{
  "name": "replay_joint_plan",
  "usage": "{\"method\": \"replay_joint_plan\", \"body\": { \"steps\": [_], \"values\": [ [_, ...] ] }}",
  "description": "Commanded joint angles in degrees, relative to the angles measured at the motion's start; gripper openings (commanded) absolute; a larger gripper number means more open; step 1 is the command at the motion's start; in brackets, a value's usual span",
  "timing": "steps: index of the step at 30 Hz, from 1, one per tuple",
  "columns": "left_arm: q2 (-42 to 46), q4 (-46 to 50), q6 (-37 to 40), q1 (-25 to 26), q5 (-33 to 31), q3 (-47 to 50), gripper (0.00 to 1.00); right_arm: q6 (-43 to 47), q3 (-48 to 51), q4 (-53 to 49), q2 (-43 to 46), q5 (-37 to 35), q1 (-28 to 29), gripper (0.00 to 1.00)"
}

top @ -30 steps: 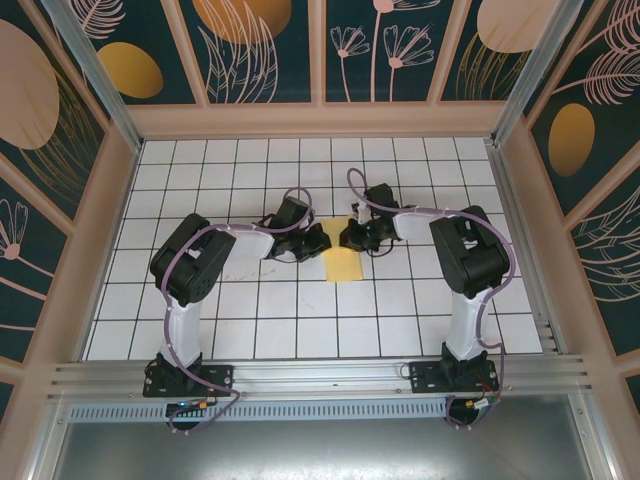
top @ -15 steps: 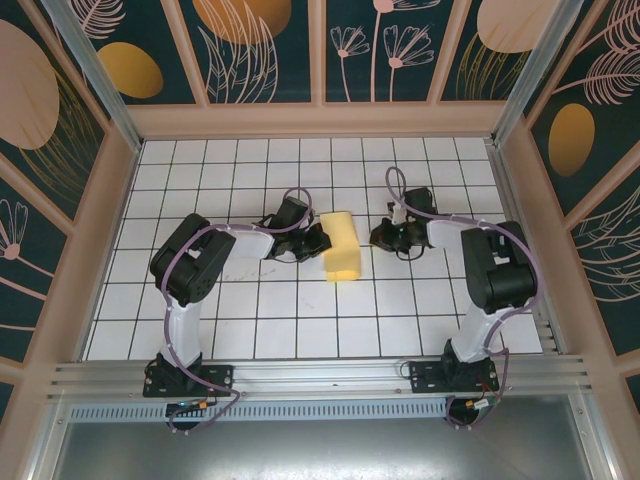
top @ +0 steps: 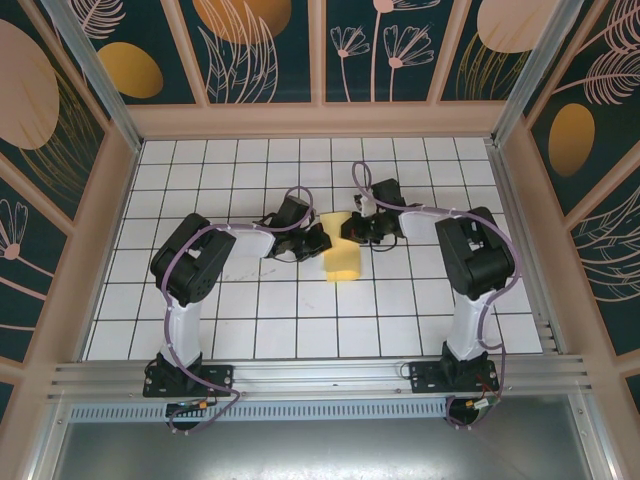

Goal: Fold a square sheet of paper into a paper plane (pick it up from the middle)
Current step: Fold the square sheet of paper in half at the center of the table.

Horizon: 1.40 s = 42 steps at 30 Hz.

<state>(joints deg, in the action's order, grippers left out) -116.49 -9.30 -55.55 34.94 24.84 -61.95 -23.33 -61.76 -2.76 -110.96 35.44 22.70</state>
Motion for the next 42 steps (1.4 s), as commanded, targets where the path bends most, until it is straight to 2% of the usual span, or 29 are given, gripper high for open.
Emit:
{"method": "replay_joint_plan", "body": {
  "steps": [1, 10, 12, 17, 20, 26, 30, 34, 42],
  "values": [
    [-7.5, 14.4, 2.3, 0.5, -9.3, 3.4, 0.00, -0.3, -0.5, 1.1, -1.6, 1.0, -1.4, 0.00],
    [-7.4, 14.5, 2.1, 0.4, -10.1, 5.3, 0.00, -0.1, 1.6, -2.0, 1.1, -3.1, -7.0, 0.00],
    [-7.5, 14.2, 2.1, 0.4, -9.9, 5.5, 0.00, -0.3, 0.9, -2.7, 2.5, -4.2, -6.9, 0.00],
    [-7.8, 14.1, 2.2, 0.4, -10.0, 5.0, 0.00, -1.2, 1.0, -0.1, 5.9, -1.6, -3.7, 0.00],
    [-8.0, 14.0, 2.1, 0.5, -10.1, 5.2, 0.00, -4.0, -0.6, 1.4, 4.4, 2.1, -1.5, 0.00],
    [-7.8, 14.4, 2.0, 0.4, -10.4, 5.2, 0.00, -5.1, -5.5, 0.5, -2.2, 1.0, -0.2, 0.00],
    [-7.8, 14.4, 1.9, 0.5, -10.6, 5.5, 0.00, -4.2, -6.4, 0.0, -4.7, 3.1, -1.1, 0.00],
    [-7.6, 14.6, 2.0, 0.4, -10.7, 5.8, 0.00, -2.8, -6.0, -1.3, -5.6, 2.2, -2.0, 0.00],
    [-7.1, 14.8, 2.3, 0.4, -10.4, 5.9, 0.00, -1.9, -4.8, -2.1, -7.3, 2.4, -7.7, 0.00]
  ]
}}
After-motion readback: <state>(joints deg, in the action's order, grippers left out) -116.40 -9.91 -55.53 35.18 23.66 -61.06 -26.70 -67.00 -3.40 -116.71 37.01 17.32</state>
